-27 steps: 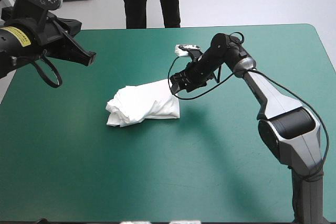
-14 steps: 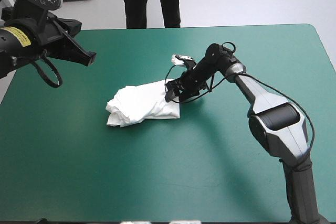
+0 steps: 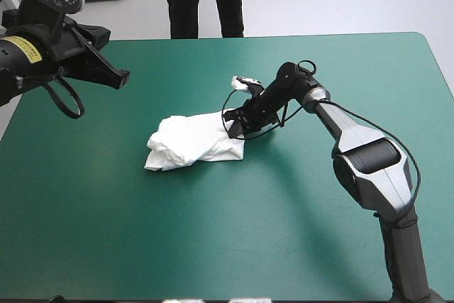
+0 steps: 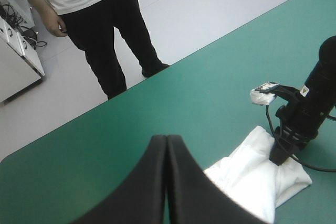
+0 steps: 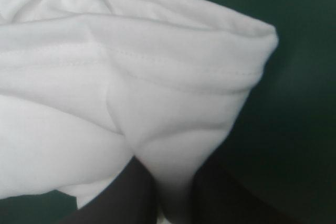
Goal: Fold the cloth
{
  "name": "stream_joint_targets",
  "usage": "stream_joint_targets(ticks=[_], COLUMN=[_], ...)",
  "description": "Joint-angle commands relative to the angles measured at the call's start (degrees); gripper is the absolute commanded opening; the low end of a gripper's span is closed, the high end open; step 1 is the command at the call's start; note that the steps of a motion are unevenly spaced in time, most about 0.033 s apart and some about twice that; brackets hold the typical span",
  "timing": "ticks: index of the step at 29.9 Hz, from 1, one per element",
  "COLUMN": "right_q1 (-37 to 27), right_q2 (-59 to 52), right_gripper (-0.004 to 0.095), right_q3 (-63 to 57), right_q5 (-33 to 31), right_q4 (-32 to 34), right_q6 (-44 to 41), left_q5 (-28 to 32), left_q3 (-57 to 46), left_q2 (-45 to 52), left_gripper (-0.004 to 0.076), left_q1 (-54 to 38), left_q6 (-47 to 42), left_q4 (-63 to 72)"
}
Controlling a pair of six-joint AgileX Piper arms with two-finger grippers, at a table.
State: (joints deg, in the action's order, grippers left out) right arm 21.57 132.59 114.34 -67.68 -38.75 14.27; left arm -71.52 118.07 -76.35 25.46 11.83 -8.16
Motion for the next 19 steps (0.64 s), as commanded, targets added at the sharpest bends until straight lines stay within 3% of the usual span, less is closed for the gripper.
stream_joint_targets(ticks=[1,6,11,19], right_q1=[-0.10,-0.61,-4.35,-14.38], right_q2=[-3.22,-5.24,-6.84,-14.97], right_gripper=[0.0001,0.0001,0.0000,0.0000], right_q3=[1.00,1.00,1.00,-7.38], right_q5=[0.66,-0.29,-3.70,-3.73], right_q4=[9.62,22.81,26.59,33.50], right_q6=[-3.30,-6.76,-7.73,-8.56], left_q5=[1.80,2.03,2.32,2.45], left_q3=[1.13,1.13,1.13,1.13], left_q2=[1.35,1.35,1.35,1.35], left_gripper=[-0.0010,-0.0010,-0.0010,-0.0010], left_q1=[0.01,0.01,0.01,0.01], left_q6=[-0.54,-0.54,-0.54,-0.54], left_q4=[1.50,1.48,1.48,2.18])
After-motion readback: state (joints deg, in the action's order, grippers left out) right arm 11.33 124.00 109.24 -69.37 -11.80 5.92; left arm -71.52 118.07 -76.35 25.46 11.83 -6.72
